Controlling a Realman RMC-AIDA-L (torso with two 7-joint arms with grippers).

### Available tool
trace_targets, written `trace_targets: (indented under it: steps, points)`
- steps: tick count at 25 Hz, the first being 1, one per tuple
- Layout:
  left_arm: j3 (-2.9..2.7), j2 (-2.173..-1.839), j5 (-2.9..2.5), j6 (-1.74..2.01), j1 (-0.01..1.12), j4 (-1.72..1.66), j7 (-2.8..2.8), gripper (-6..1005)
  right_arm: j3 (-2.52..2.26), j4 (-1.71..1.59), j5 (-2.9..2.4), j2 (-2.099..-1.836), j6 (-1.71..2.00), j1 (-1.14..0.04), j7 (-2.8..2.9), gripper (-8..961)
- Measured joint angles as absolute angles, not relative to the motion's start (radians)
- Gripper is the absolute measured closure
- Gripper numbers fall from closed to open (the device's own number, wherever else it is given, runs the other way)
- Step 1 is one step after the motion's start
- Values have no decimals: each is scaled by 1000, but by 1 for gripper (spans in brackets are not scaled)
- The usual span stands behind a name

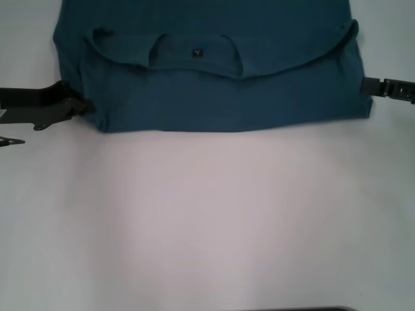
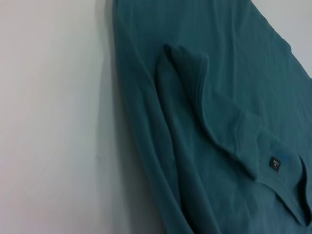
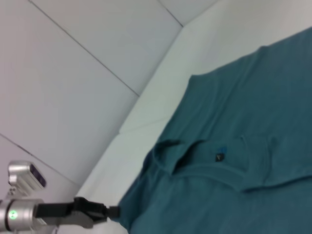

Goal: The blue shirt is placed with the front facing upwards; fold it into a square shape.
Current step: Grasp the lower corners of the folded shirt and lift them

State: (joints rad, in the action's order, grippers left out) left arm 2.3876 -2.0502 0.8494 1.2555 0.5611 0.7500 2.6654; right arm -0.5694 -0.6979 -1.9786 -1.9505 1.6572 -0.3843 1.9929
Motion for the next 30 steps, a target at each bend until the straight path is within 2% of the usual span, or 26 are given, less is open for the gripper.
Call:
trace_targets:
  steps: [6, 10, 14, 21, 30]
  points:
    - [2393, -2041, 849, 1300, 562, 754, 2667, 995, -570, -711, -2051, -1909, 1658, -407, 2096, 73]
    - [2394, -2032, 850, 1334, 564, 754, 2667, 999, -568, -711, -2157, -1865, 1626, -449, 2217, 76]
    - [2395, -2023, 852, 1372, 568, 755, 2661, 1001, -572, -712, -2298, -1847, 1552, -516, 2280, 78]
    - [2396, -2013, 857, 1392, 573, 765, 2659, 1000, -574, -707, -2447, -1867, 1470, -610, 2285, 83]
    - [2398, -2018, 859, 1396, 570, 782, 2658, 1001, -598, -663, -2454, -1899, 1408, -626, 2290, 90]
